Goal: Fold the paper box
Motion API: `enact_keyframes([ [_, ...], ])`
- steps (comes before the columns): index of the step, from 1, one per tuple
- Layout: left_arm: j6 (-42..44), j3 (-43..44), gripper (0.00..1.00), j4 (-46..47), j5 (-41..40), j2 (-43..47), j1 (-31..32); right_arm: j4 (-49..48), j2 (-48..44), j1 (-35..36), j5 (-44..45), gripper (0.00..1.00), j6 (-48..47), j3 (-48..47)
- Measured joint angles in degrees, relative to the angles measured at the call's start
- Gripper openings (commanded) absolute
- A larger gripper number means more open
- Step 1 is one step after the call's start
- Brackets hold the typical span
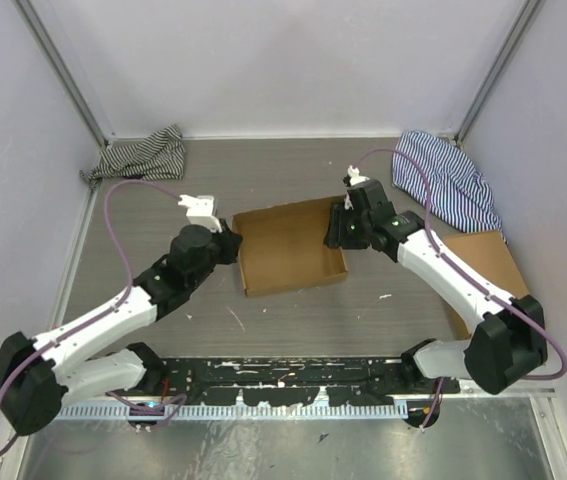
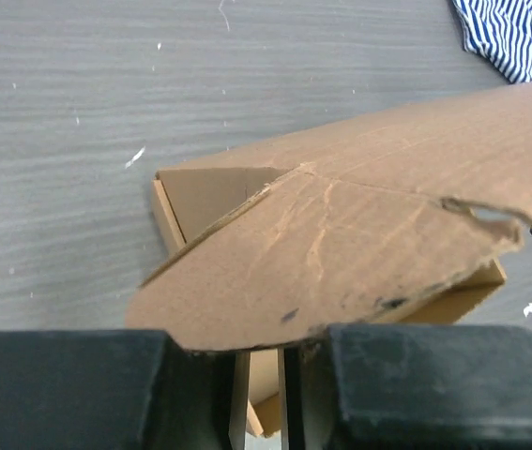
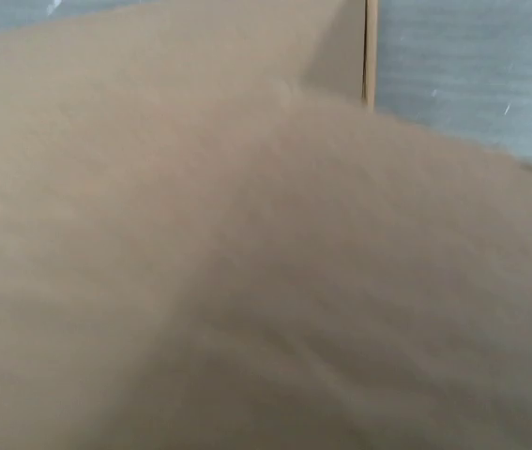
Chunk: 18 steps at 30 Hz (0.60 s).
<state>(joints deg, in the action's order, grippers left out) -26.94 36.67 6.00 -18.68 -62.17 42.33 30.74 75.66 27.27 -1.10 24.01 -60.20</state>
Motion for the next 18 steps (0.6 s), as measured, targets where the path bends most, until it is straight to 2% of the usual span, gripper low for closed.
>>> enact_keyframes([
  [7,-5.6,-4.8,0.22,-8.5,3.0,10.1,0.2,7.4,-6.7,0.4,-4.2,0.53,-1.9,2.7],
  [12,-10.0,-8.9,0.22,-11.2,5.0,12.8,0.3,9.7,-12.5,0.4,-8.0,0.53,-2.6,4.3],
  [18,-14.7,-9.0,0.28,-17.9,6.9,16.4,0.3,11.9,-20.0,0.4,-13.7,0.54,-3.5,5.2],
])
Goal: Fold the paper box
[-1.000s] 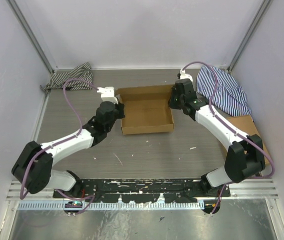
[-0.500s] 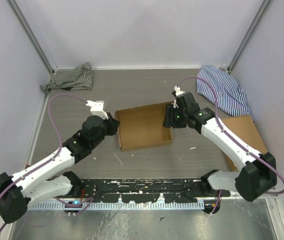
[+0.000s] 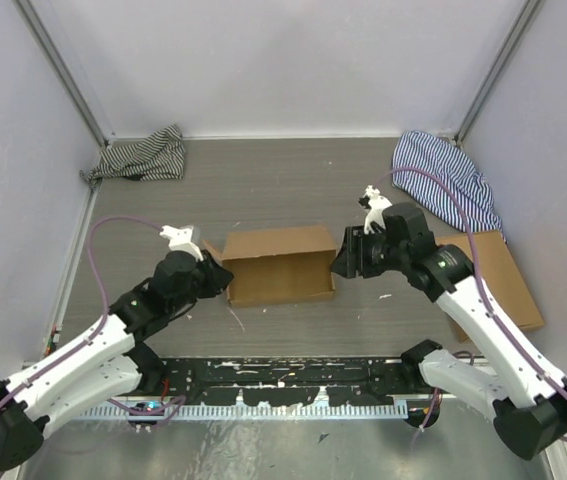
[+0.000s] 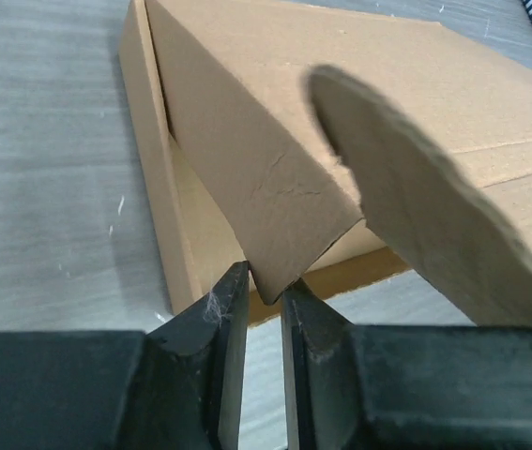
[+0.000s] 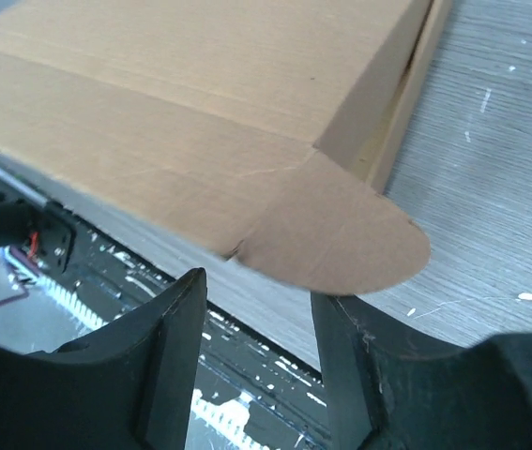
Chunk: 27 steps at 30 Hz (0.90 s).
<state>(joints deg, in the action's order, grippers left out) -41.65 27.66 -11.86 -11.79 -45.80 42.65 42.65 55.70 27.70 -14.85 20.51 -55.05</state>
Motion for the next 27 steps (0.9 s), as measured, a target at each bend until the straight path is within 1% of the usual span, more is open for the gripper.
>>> enact_keyframes([
  [3,-3.8,0.0,0.30,-4.9,1.8,3.9,0.0,0.9,-5.0,0.0,-3.3,0.54,-1.1,0.0],
  [7,-7.5,0.2,0.33,-11.0,7.1,8.8,0.0,1.1,-10.3,0.0,-5.9,0.55,-1.5,-0.9],
  [10,-9.5,0.3,0.35,-15.1,10.6,11.9,0.0,-0.3,-11.5,0.0,-6.5,0.54,-0.8,-1.7],
  [13,-11.3,0.3,0.37,-20.0,13.1,17.3,0.0,-3.1,-11.1,0.0,-6.6,0.53,0.5,-1.8],
  [18,-14.0,0.3,0.40,-25.8,14.0,28.8,0.0,-8.5,-5.7,0.0,-6.2,0.50,2.6,-1.7],
  [22,-14.8,0.4,0.42,-28.4,11.3,37.5,0.0,-12.4,1.8,0.0,-5.6,0.48,3.2,-0.3],
  [25,-14.4,0.4,0.42,-28.4,7.8,40.2,0.0,-14.8,6.8,0.2,-5.1,0.47,3.4,2.8],
  [27,-13.4,0.4,0.42,-27.2,5.8,38.2,0.0,-15.5,9.6,0.5,-4.6,0.46,3.5,5.1],
])
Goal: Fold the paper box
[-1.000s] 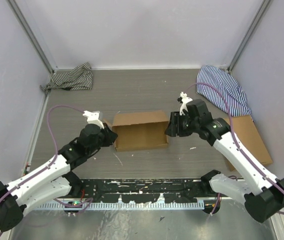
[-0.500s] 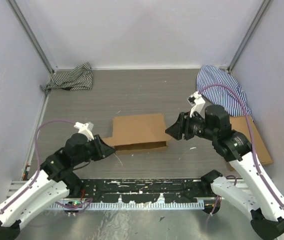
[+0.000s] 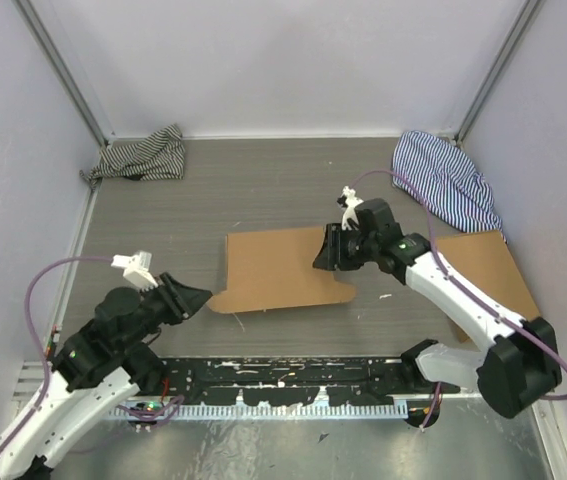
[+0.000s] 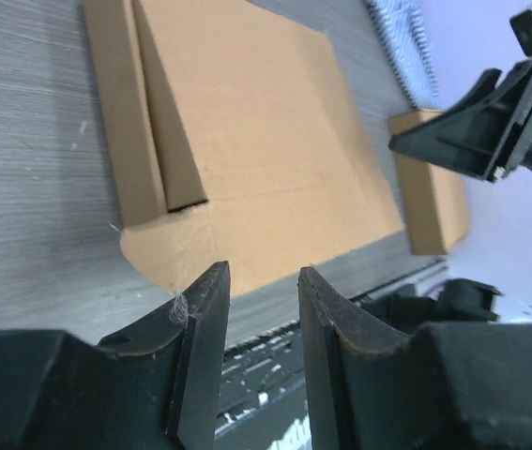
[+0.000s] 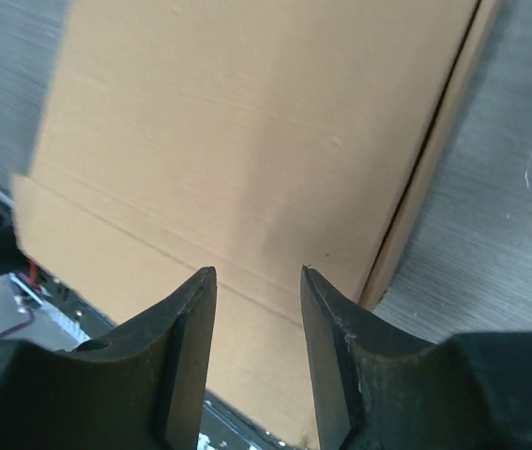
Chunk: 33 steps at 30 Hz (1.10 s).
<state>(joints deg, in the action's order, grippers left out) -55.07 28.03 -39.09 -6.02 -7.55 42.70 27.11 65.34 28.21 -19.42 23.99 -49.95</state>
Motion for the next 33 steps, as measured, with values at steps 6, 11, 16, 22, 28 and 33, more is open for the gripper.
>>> enact_keyframes([
  [6,6.4,6.7,0.38,4.2,-3.3,-26.4,0.0,-1.5,7.0,1.7,3.0,0.44,0.0,3.1],
  [11,12.9,14.2,0.37,8.4,-3.8,-45.6,0.0,-3.0,10.6,2.9,6.3,0.44,0.0,3.1],
  [16,16.9,15.7,0.37,9.6,-5.3,-52.5,0.0,-3.9,11.2,3.9,9.1,0.43,0.3,3.1],
  [22,19.0,20.0,0.40,9.3,-7.5,-59.8,0.0,-4.9,12.0,4.2,11.5,0.44,1.9,2.5],
  [28,21.5,26.6,0.37,8.7,-5.9,-67.1,-2.1,-4.8,12.1,4.2,13.2,0.44,3.1,1.7],
  [33,24.7,35.0,0.36,8.6,-3.0,-81.0,-5.2,-5.4,14.3,4.2,14.0,0.44,3.4,-0.6],
])
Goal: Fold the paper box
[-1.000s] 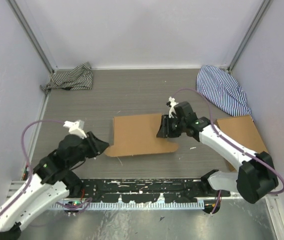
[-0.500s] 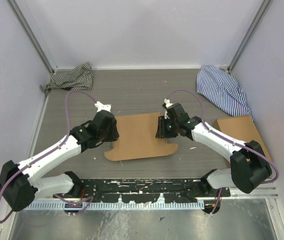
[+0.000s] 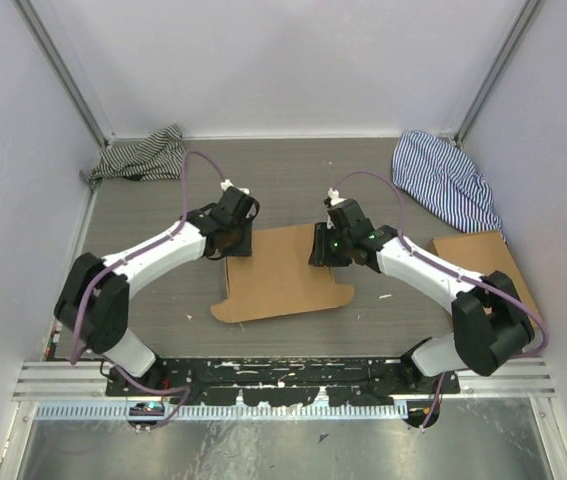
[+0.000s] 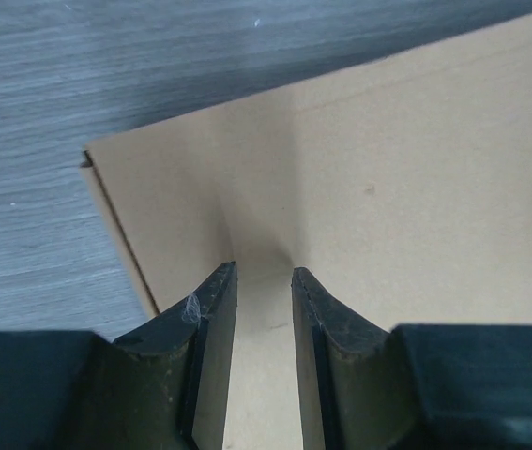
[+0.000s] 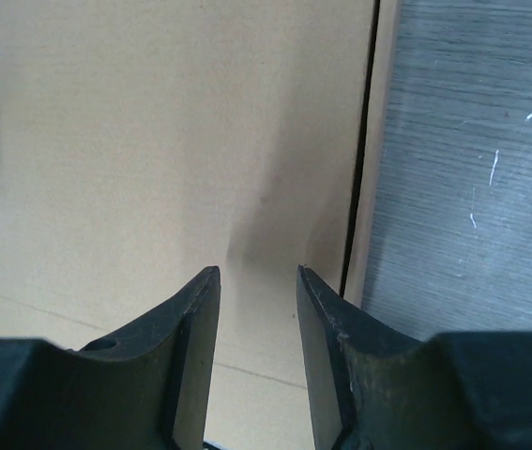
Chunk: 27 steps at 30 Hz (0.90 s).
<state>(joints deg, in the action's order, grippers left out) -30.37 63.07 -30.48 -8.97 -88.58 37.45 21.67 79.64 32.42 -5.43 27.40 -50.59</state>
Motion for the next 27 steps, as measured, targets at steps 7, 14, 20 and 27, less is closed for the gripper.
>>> enact_keyframes([
  [7,1.8,1.9,0.37,-0.5,1.6,-5.0,-0.3,-1.8,3.1,0.0,0.5,0.44,1.0,-0.6],
  [14,3.7,7.2,0.37,-0.5,1.4,-9.9,-1.2,-4.1,7.4,0.0,2.0,0.44,1.8,-3.7],
  [20,4.8,14.0,0.38,-0.5,2.2,-15.2,-3.2,-5.2,13.4,-0.3,2.8,0.44,2.3,-9.4],
  [27,5.3,17.5,0.47,-0.5,3.2,-16.2,-5.9,-6.7,17.6,-0.7,3.1,0.46,3.0,-13.9],
])
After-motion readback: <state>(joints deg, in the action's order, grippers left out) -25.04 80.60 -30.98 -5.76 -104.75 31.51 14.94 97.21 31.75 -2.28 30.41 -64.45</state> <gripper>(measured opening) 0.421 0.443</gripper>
